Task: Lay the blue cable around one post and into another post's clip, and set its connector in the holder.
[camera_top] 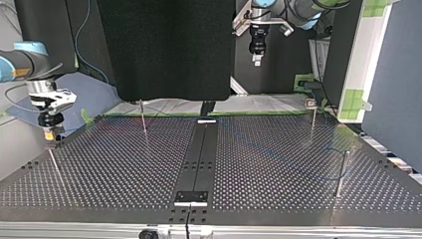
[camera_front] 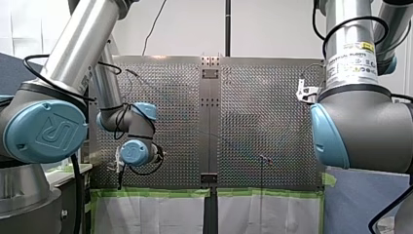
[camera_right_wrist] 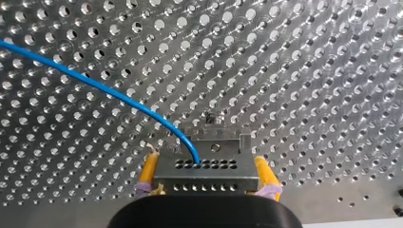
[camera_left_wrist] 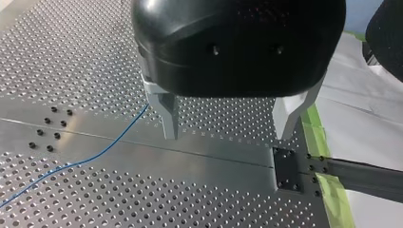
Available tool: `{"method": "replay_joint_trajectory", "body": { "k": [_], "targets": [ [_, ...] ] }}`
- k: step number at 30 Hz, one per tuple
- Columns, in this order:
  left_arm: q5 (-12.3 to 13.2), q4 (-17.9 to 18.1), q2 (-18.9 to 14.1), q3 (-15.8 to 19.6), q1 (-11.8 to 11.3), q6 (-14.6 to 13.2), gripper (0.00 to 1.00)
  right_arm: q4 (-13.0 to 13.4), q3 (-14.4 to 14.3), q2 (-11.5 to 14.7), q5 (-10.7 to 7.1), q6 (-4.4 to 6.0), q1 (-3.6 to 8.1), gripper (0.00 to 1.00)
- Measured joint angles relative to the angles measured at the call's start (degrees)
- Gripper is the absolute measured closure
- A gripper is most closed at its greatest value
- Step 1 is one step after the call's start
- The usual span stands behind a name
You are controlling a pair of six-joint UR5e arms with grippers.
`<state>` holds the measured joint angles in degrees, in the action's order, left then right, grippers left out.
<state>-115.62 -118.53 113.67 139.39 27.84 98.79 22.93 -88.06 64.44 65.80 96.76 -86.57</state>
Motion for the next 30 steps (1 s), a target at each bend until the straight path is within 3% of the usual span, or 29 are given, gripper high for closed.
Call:
{"method": "replay_joint_trajectory", "body": {
  "k": [10,24,30],
  "targets": [
    [0.03,-0.36,0.00,-0.30,-0.49,0.00,0.02,-1.23,3.18,-2.53,-1.64,-0.19,0.33,1.00],
    [0.08,-0.64,0.00,-0.37,-1.16,0.00,0.02,-0.97,4.18,-3.11,-3.90,-0.24,0.81,1.00],
    [0.11,-0.87,0.00,-0.37,-1.37,0.00,0.02,-1.16,4.38,-3.12,-5.59,-1.11,1.66,1.00]
  ]
}}
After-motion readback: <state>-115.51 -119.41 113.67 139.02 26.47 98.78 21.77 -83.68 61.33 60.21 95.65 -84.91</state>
